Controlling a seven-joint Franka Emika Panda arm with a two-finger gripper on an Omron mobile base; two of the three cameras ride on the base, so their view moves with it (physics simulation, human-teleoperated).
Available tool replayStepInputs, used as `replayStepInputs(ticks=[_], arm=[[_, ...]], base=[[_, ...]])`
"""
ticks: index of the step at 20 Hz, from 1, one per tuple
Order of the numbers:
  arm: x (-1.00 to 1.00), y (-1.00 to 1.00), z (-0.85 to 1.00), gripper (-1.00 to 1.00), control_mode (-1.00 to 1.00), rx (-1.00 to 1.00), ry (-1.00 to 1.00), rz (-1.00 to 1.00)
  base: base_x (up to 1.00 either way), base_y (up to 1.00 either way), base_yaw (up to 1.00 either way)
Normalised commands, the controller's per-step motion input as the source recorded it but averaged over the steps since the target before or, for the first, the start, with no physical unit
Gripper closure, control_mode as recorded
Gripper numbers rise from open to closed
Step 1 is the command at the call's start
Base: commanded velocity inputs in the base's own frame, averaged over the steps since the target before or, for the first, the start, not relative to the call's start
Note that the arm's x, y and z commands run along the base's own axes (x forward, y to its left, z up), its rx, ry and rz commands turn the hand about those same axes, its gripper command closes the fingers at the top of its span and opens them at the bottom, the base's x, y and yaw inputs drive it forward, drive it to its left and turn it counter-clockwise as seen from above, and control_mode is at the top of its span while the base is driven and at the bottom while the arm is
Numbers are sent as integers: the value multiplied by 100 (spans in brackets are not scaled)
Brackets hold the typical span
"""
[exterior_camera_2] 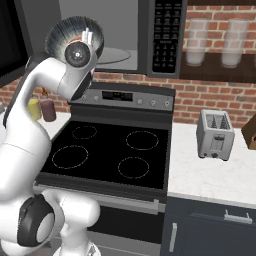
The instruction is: Open the microwave, place the bowl with waffle inside the microwave, then close the microwave door and turn it on.
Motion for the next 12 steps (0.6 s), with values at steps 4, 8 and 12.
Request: replayStepInputs(ticks=[4, 8, 12], arm=[[34, 4, 8, 100, -100, 0, 1, -1], [41, 8, 9, 100, -100, 0, 6, -1], [35, 22, 0, 100, -100, 0, 4, 0]], base=[[0, 0, 0], [0, 0, 0], [0, 0, 0]])
